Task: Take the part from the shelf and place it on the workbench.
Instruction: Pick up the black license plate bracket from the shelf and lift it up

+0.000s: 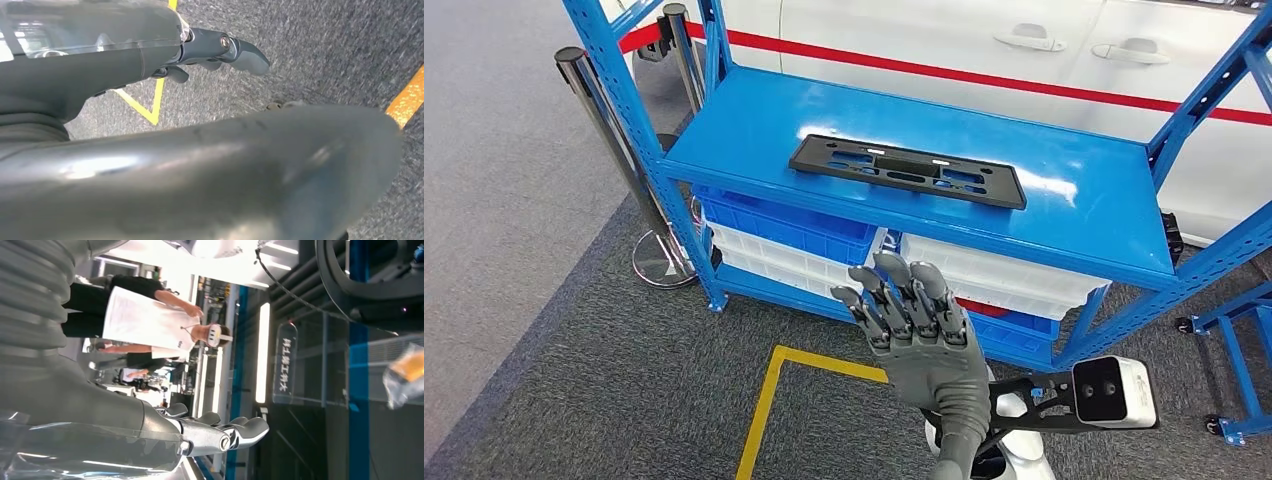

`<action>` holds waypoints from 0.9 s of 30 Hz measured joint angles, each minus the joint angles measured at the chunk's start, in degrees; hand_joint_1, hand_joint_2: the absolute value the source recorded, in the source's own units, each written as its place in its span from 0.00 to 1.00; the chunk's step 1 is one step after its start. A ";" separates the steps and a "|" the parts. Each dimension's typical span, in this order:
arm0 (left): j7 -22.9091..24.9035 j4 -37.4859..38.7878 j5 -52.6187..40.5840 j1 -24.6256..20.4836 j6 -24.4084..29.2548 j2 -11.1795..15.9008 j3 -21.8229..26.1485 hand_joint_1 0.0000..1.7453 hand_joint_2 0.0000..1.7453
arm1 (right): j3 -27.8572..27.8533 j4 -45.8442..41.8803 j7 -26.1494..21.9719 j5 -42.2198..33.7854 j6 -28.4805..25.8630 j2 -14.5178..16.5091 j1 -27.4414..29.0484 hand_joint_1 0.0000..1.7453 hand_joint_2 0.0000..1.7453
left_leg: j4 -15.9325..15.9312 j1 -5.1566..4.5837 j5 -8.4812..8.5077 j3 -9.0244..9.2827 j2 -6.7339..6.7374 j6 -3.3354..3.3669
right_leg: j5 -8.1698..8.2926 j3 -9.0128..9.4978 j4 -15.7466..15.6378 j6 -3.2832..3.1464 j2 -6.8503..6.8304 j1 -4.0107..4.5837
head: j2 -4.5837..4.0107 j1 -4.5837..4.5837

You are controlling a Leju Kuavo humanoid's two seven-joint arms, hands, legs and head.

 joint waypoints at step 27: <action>-0.36 0.31 0.07 0.10 -2.97 -0.96 0.13 0.00 0.00 | 2.71 0.71 1.50 -0.19 -2.55 -1.27 -1.52 0.00 0.00 | 1.85 1.12 -0.12 -1.86 0.70 -4.25 | 1.83 -4.53 2.83 -3.43 -0.45 1.99 | 0.00 -0.96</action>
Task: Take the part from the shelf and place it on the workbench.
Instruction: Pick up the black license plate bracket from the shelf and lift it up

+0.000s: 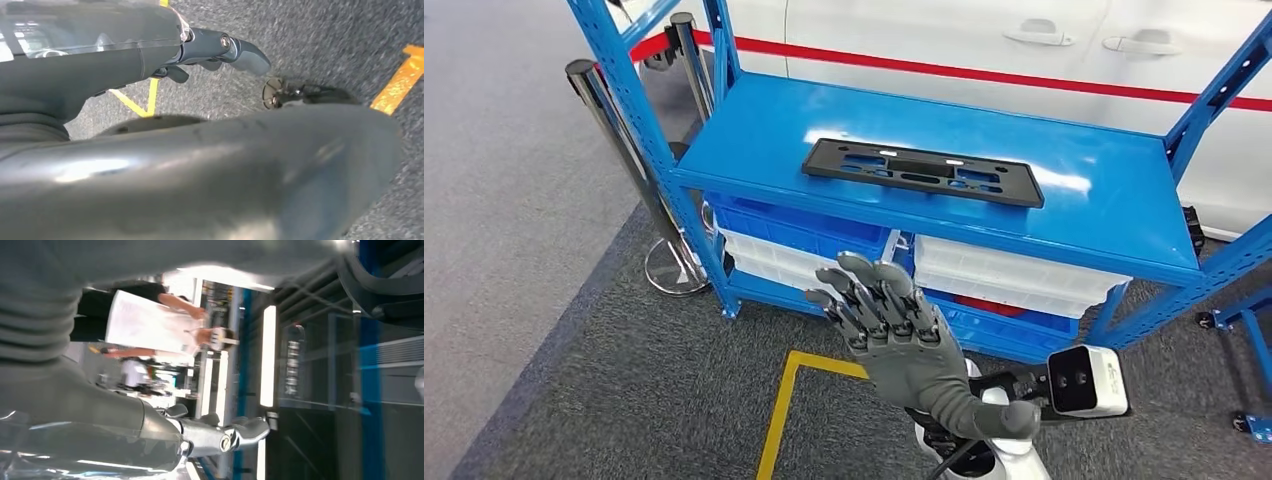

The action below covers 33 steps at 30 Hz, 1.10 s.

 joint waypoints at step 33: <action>1.86 0.30 -1.73 0.53 0.07 0.42 -1.45 0.00 0.00 | 0.14 1.89 -0.44 -0.75 -1.10 -1.15 0.37 0.00 0.00 | 0.67 -0.02 1.45 -2.97 -0.70 1.59 | -5.64 10.34 -1.32 0.47 1.59 0.05 | 0.01 -1.40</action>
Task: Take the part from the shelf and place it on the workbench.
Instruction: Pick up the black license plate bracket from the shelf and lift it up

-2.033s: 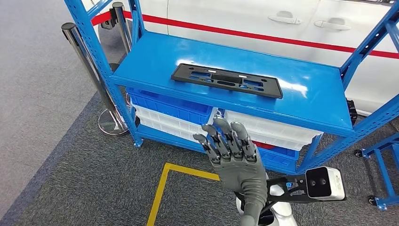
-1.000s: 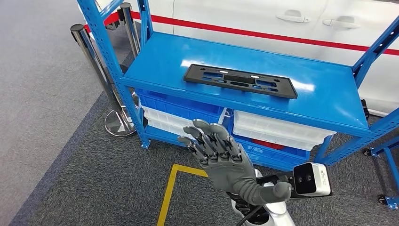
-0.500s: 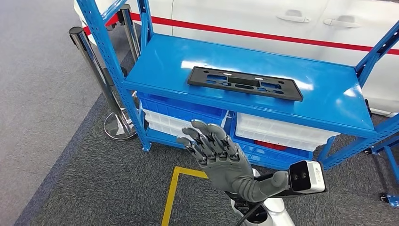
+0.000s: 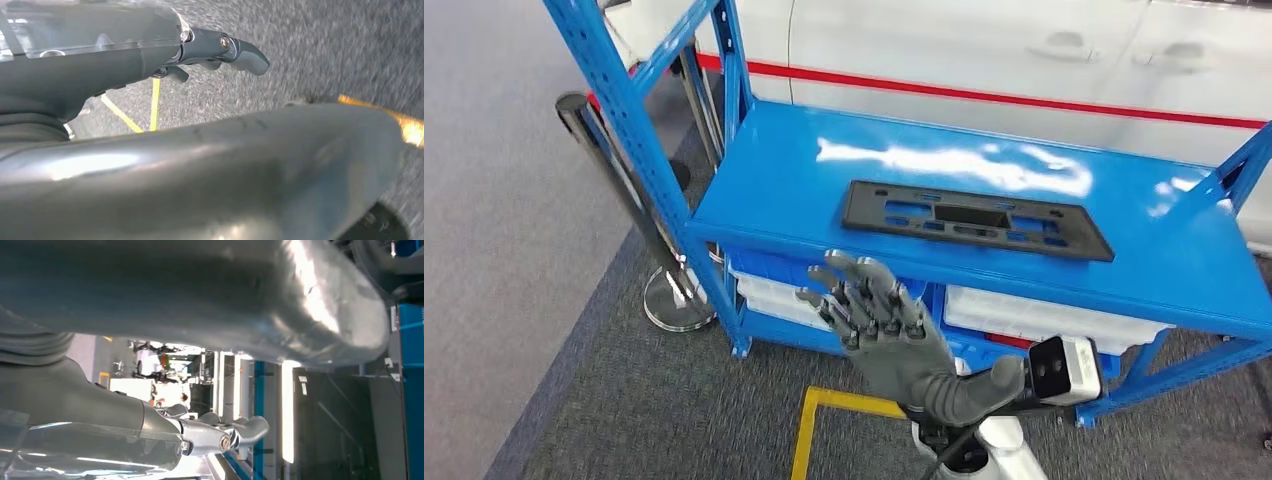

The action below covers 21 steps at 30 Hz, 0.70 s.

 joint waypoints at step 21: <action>0.74 0.20 0.10 -0.89 -0.93 -0.30 -0.60 0.00 0.00 | -0.11 -0.42 0.02 0.17 0.03 0.04 0.20 0.00 0.00 | 11.71 -2.31 -16.14 10.24 0.57 -0.67 | 14.02 -19.16 1.31 -6.26 0.13 3.91 | -0.01 0.10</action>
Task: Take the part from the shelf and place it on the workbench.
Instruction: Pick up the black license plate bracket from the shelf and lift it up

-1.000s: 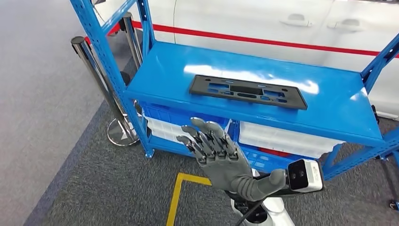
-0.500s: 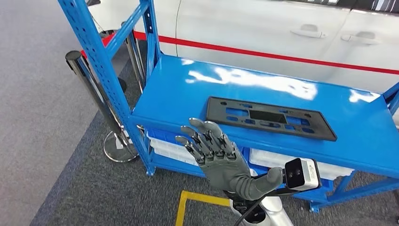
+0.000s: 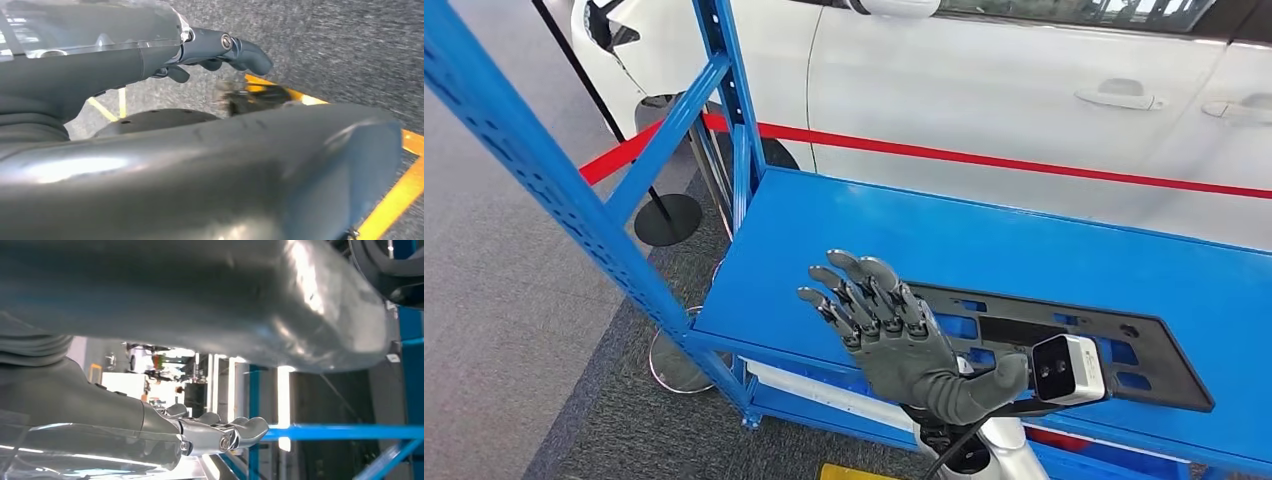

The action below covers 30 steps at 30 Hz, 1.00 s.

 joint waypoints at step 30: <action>0.17 0.04 -0.05 0.19 -0.20 -0.20 -0.02 0.00 0.00 | -0.01 -0.15 -0.05 -0.07 0.72 0.04 0.32 0.00 0.00 | -13.37 1.08 12.64 -4.45 0.48 0.52 | -4.89 5.72 -0.79 2.82 -1.13 -1.91 | 0.00 0.32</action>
